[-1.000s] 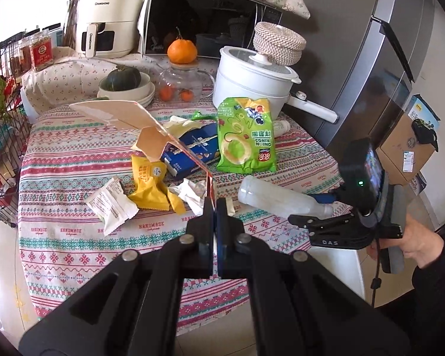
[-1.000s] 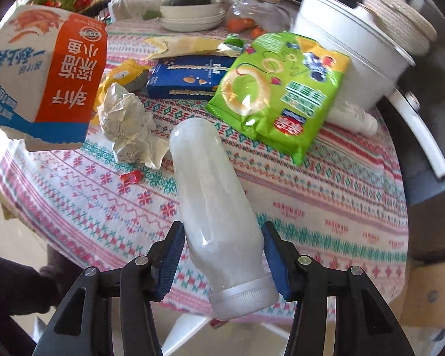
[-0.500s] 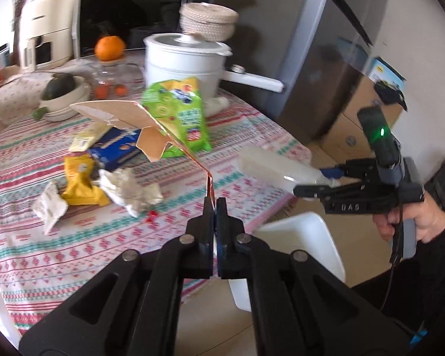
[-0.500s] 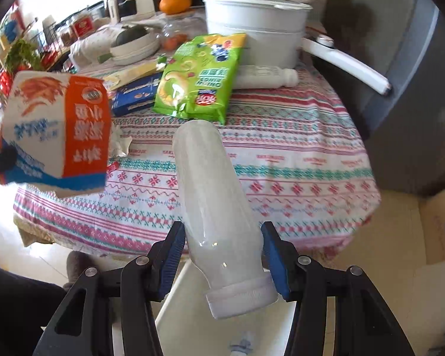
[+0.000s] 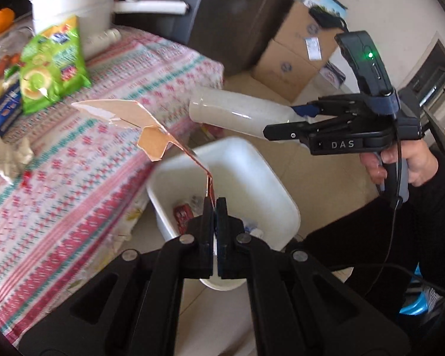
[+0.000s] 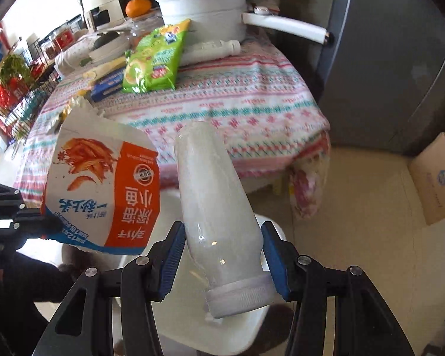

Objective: Collect trash
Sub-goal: 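Drop the snack box and milk bottle into the white bin with both grippers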

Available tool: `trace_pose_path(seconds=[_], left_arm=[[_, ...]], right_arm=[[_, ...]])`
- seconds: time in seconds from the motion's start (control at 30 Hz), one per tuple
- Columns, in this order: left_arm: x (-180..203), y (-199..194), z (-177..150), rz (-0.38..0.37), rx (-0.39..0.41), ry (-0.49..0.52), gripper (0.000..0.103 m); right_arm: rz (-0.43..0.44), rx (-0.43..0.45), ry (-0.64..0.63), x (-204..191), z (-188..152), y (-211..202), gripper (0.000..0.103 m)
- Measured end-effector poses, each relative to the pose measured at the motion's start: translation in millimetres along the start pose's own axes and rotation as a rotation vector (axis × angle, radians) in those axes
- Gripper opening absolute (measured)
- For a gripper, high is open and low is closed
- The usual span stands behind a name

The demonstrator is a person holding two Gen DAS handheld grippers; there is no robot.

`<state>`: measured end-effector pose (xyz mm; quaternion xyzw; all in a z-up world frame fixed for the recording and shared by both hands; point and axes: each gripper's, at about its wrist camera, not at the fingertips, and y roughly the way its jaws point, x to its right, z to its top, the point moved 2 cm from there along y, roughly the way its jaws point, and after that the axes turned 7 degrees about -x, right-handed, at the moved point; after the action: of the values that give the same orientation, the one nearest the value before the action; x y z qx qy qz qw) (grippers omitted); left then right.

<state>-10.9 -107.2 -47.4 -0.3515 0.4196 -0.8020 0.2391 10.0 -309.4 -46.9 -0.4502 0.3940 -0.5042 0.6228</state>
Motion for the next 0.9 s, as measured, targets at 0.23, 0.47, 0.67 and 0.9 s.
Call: trace_pose_path(seconds=[0.23,0.47,0.67,0.9], left_arm=[[10.9,37.5,-5.3,0.013,-0.088,0.05,0.003],[21.8,50.7,-9.5,-0.018,-0.122,0.085,0.004],[28.1,48.3,-10.5,-0.059,-0.133,0.102,0.003],[26.3,60.9,-16.2,-0.046,-0.199,0.105,0.004]], right_arm=[[-0.027,-0.113,-0.017,12.4,-31.6,32.8,0.053],[-0.03,-0.144,-0.029,11.8,-41.4,42.6,0.053],[-0.032,-0.131,-0.009,17.7,-39.3,39.3,0.053],[-0.041,-0.141,-0.012,18.3,-39.8,41.0,0.053]])
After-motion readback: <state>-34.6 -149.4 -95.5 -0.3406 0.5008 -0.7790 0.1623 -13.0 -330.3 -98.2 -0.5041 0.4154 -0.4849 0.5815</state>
